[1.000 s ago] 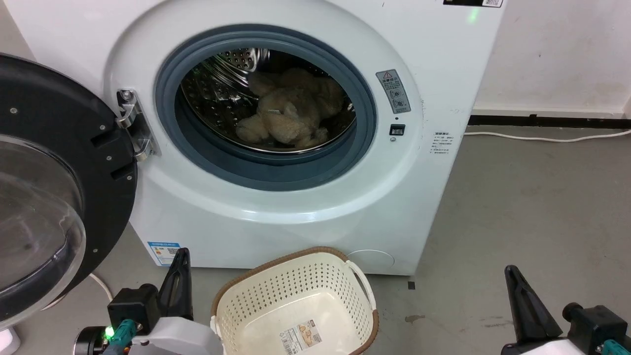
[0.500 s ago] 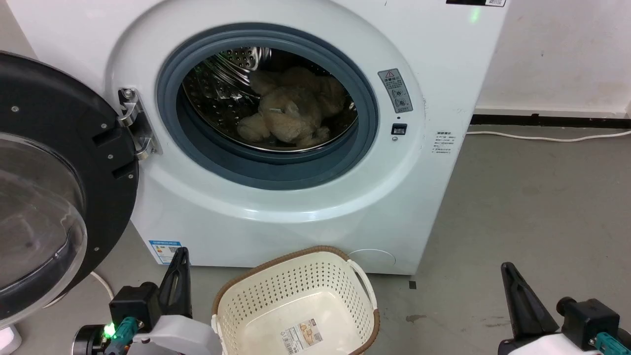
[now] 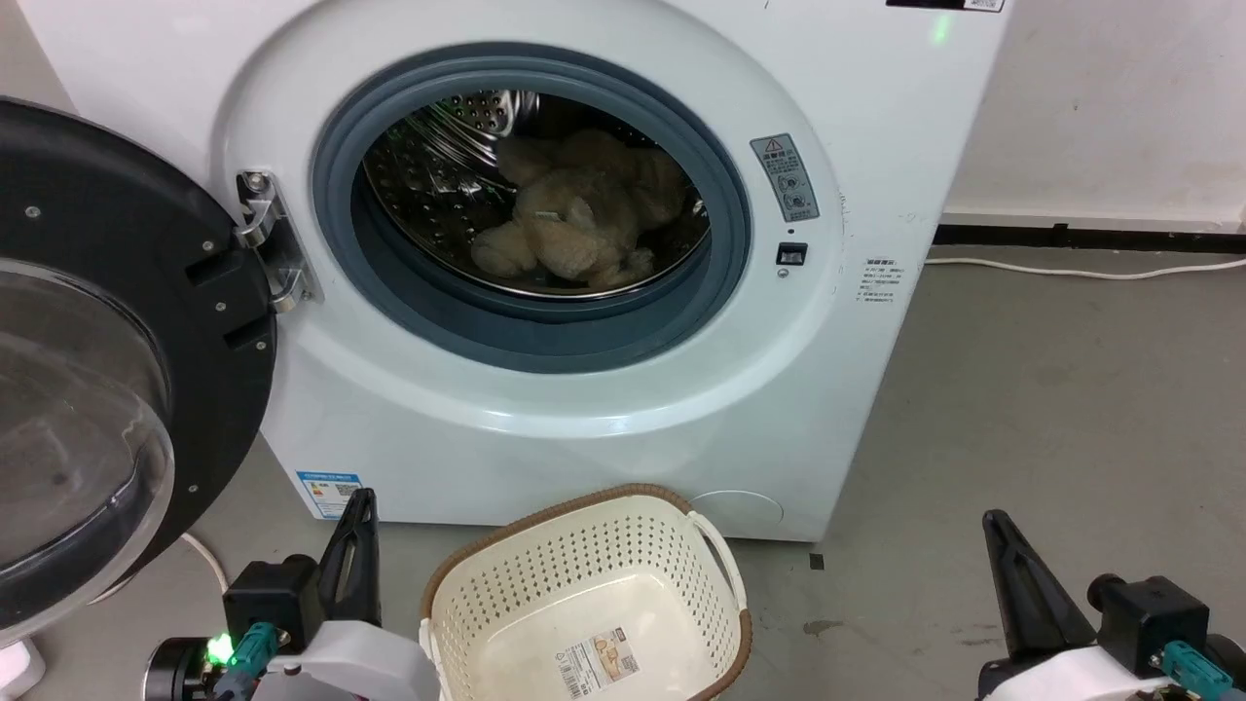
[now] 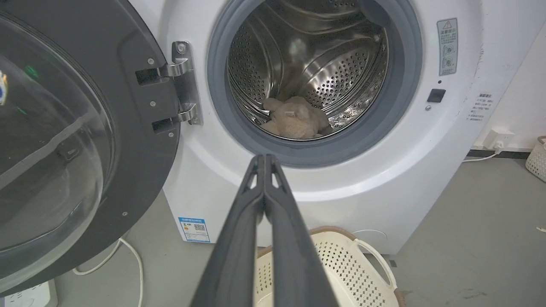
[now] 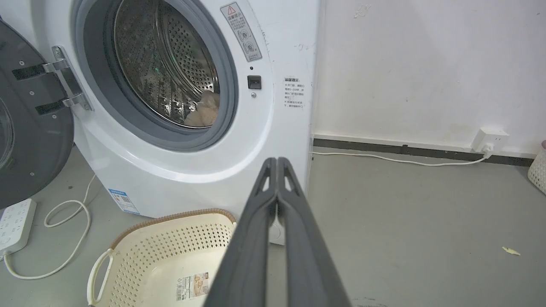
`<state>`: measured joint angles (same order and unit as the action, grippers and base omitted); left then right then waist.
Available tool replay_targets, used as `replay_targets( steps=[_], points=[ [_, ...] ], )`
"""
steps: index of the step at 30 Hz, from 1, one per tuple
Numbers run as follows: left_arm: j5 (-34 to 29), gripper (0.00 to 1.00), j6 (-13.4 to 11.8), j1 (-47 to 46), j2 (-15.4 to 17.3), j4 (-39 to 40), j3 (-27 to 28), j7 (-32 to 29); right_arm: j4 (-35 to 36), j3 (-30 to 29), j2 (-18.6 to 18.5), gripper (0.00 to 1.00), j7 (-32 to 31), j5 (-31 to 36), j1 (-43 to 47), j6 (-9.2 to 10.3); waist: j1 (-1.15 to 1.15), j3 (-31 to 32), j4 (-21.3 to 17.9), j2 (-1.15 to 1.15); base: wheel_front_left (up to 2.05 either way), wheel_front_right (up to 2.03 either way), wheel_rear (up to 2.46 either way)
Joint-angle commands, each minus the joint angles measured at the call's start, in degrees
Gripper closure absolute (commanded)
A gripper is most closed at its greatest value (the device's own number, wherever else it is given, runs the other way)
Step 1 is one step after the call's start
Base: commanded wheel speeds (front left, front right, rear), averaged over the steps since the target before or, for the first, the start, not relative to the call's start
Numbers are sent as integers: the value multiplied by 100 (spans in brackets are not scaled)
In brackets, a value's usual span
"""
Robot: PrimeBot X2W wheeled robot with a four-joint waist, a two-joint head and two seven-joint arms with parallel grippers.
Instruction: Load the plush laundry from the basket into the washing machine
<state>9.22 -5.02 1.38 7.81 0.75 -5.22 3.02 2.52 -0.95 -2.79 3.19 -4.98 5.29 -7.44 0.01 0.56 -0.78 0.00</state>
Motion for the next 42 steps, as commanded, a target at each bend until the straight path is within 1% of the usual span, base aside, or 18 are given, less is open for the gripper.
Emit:
replay_targets(
  steps=[1,42],
  points=[
    [-83,100,32,-69,-51,-15,38,-16,-30,18,-5,100,-14,53,-111,-3,0,-2,2,0,0,0,0],
    [-799,100,432,-128,-428,-66,451,-260,-219,84,-9,100,-274,433,-468,-4,-1,-48,67,0,0,0,0]
  ],
)
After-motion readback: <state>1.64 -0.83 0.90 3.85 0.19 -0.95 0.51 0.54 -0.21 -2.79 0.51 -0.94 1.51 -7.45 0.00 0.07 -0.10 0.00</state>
